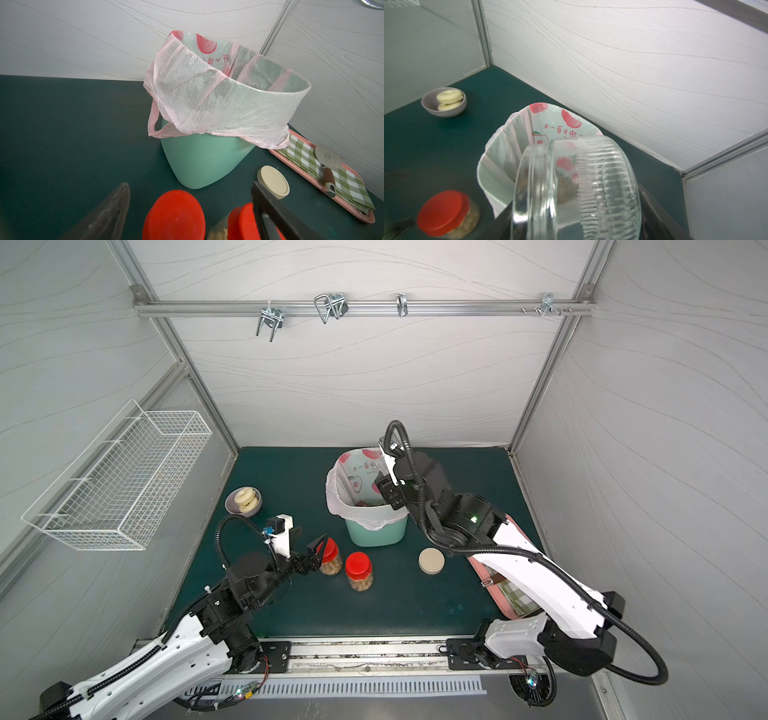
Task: Empty moldy peanuts from jars
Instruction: Pour the moldy peanuts from the jar into the trash bin, then place the jar at the center of the board.
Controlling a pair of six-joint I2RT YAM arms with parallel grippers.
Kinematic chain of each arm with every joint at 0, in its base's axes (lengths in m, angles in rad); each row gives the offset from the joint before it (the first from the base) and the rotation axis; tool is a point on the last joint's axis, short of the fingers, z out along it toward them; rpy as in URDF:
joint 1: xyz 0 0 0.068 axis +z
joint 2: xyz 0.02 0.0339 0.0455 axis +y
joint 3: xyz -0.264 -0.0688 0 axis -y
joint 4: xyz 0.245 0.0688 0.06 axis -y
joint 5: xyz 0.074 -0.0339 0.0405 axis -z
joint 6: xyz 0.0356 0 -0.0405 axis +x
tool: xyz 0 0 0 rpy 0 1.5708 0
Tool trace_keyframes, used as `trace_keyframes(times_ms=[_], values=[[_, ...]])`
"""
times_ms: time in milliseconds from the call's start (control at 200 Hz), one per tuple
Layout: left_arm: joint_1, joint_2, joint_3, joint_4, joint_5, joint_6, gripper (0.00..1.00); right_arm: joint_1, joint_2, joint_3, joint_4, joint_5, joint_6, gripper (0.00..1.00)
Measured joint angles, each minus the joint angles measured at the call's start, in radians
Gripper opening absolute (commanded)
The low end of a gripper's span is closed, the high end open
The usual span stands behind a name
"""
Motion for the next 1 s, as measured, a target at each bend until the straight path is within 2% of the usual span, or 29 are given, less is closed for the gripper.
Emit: trace_keyframes(times_ms=[230,395,565,785,1000], values=[[0.0,0.04,0.029,0.011,0.055,0.011,0.87,-0.002,-0.185,-0.136,-0.043,-0.134,0.122,0.0],[0.0,0.083,0.051,0.019,0.112,0.02,0.79,-0.002,-0.327,-0.26,-0.079,-0.222,0.209,0.0],[-0.041,0.117,0.071,0.027,0.127,0.033,0.77,-0.002,-0.464,-0.395,-0.103,-0.285,0.286,0.0],[-0.137,0.192,0.121,0.045,0.109,0.074,0.78,-0.002,-0.549,-0.533,-0.124,-0.333,0.363,0.0],[-0.155,0.22,0.134,0.056,0.109,0.085,0.75,-0.002,-0.557,-0.639,-0.117,-0.391,0.408,0.0]])
